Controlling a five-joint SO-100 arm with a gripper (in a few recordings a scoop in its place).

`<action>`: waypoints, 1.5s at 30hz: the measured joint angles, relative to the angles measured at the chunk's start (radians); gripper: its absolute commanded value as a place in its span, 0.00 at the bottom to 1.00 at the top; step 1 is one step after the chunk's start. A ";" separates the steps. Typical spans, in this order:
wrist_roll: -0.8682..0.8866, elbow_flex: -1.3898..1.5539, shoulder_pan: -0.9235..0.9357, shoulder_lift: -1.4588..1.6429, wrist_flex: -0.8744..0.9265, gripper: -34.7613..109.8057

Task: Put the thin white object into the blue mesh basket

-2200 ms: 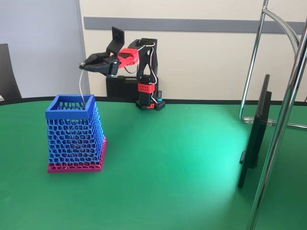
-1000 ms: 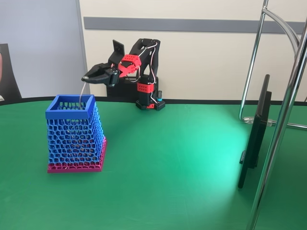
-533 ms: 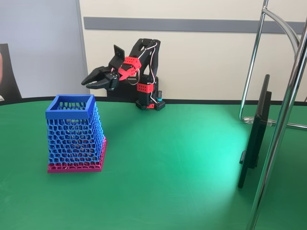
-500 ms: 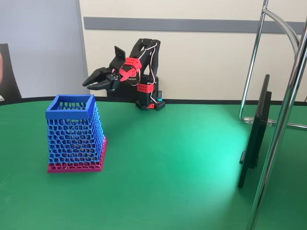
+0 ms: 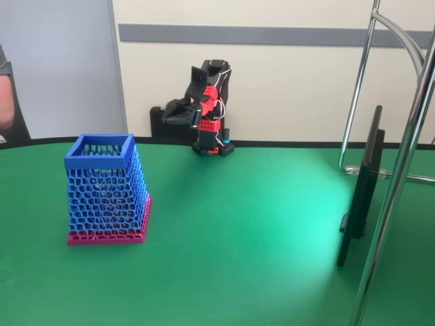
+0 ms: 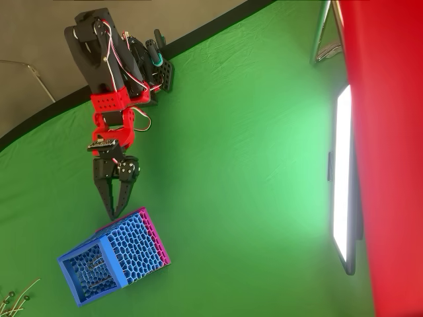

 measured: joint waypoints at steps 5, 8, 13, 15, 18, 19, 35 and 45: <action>0.207 0.109 -0.095 0.149 0.000 0.24; 0.370 0.150 -0.129 0.227 0.018 0.24; 0.706 0.158 -0.143 0.339 0.167 0.24; 0.821 0.160 -0.152 0.380 0.262 0.24; 1.019 0.160 -0.170 0.465 0.505 0.24; 1.077 0.160 -0.176 0.483 0.572 0.24; 1.658 0.158 -0.295 0.873 1.473 0.24; 1.675 0.158 -0.296 0.876 1.488 0.24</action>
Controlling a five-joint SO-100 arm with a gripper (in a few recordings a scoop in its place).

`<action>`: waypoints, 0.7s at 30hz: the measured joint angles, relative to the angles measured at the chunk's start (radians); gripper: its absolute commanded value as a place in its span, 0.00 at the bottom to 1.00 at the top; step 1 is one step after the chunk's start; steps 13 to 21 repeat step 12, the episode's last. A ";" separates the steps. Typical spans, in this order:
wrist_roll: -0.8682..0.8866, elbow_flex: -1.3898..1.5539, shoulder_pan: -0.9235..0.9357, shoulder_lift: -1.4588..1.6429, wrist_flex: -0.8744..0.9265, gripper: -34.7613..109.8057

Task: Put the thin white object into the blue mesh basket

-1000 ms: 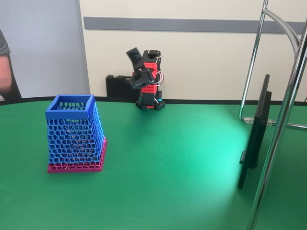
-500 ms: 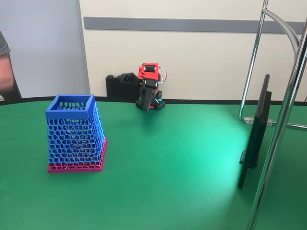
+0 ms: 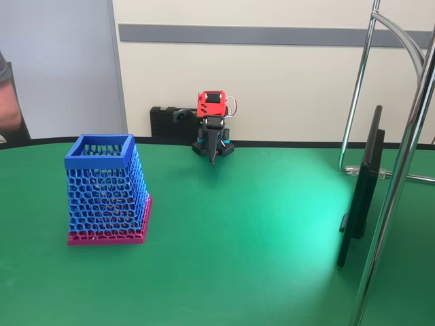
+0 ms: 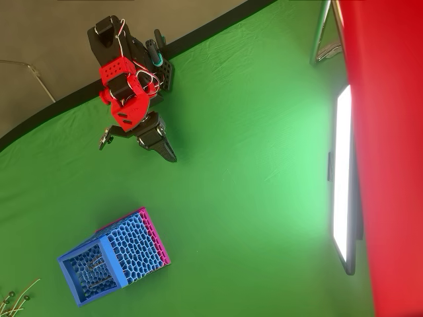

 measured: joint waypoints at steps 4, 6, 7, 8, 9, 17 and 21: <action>0.002 0.000 0.000 0.000 -0.003 0.24; -0.003 0.000 -0.009 0.000 -0.003 0.24; -0.008 0.000 -0.015 0.000 -0.003 0.24; -0.011 0.000 -0.020 0.000 -0.003 0.24; -0.012 0.000 -0.021 0.000 -0.003 0.24; -0.012 0.000 -0.018 0.000 -0.003 0.24; -0.012 0.000 -0.018 0.000 -0.003 0.24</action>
